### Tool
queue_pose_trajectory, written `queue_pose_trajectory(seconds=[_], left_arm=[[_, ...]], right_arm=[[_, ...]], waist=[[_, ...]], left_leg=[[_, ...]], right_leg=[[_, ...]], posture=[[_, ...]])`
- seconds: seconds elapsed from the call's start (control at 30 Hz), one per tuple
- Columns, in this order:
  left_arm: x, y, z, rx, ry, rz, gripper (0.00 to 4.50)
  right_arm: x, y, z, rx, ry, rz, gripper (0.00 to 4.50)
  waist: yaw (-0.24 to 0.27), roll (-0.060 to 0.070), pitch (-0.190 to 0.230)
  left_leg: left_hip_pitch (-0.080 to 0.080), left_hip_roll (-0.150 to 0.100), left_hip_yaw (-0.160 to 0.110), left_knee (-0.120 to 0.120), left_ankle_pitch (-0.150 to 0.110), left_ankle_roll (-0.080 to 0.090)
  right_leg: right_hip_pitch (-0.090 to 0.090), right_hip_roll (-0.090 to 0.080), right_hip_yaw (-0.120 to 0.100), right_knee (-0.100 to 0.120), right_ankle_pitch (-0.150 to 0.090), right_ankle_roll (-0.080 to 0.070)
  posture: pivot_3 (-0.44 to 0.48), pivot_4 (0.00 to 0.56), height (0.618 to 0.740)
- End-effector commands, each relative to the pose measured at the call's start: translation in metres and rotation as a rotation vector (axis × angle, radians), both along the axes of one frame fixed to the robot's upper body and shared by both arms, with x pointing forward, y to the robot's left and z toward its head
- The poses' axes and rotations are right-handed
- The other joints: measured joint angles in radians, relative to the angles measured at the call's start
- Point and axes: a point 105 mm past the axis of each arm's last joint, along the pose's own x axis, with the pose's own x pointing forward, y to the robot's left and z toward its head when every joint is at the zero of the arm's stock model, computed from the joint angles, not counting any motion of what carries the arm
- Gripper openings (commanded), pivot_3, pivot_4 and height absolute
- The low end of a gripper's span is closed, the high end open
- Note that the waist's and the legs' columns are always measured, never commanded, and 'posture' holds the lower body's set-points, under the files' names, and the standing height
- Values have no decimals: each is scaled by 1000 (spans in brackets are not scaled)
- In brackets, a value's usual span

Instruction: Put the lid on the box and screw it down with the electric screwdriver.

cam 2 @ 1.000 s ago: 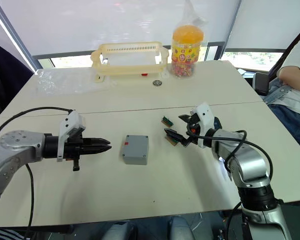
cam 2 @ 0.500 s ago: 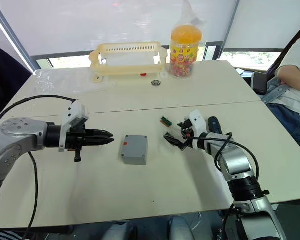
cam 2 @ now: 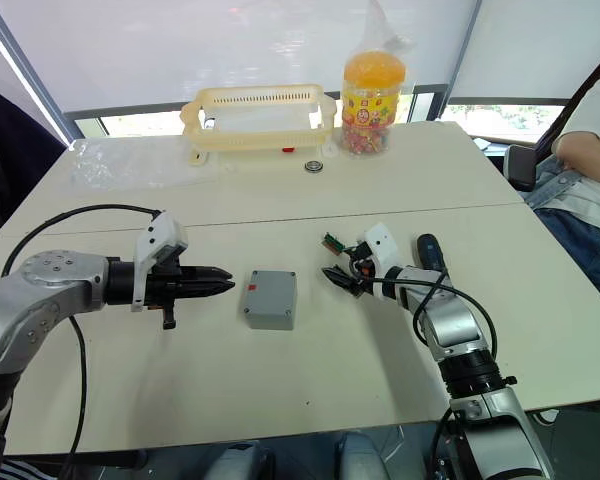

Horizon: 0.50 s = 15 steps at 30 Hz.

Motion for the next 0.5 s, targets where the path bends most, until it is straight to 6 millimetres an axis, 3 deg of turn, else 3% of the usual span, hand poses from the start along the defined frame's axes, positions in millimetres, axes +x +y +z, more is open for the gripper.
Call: queue_pose_trajectory(seconds=[0.03, 0.1, 0.13, 0.37, 0.5], left_arm=[[0, 3, 6, -7, -42, 13, 701], [0, 3, 6, -8, -45, 17, 701], [0, 3, 6, -10, -47, 21, 701], [-1, 3, 5, -14, -51, 28, 701], [0, 3, 3, -14, -50, 29, 701]], right_arm=[[2, 6, 11, 1, -51, 19, 1259], [2, 6, 10, -2, -46, 20, 169], [2, 6, 9, -3, -44, 19, 73], [-1, 5, 14, 8, -52, 21, 73], [-4, 6, 29, 48, -79, 26, 73]], waist=[[0, 0, 0], [-1, 0, 0], [-1, 0, 0], [0, 0, 0], [0, 0, 0]], left_leg=[[0, 0, 0, 0, 0, 0], [0, 0, 0, 0, 0, 0], [0, 0, 0, 0, 0, 0], [0, 0, 0, 0, 0, 0], [0, 0, 0, 0, 0, 0]], right_leg=[[0, 0, 0, 0, 0, 0], [0, 0, 0, 0, 0, 0], [0, 0, 0, 0, 0, 0], [0, 0, 0, 0, 0, 0], [0, 0, 0, 0, 0, 0]], posture=[[0, 150, 740], [0, 150, 740], [0, 150, 740], [0, 150, 740], [0, 150, 740]])
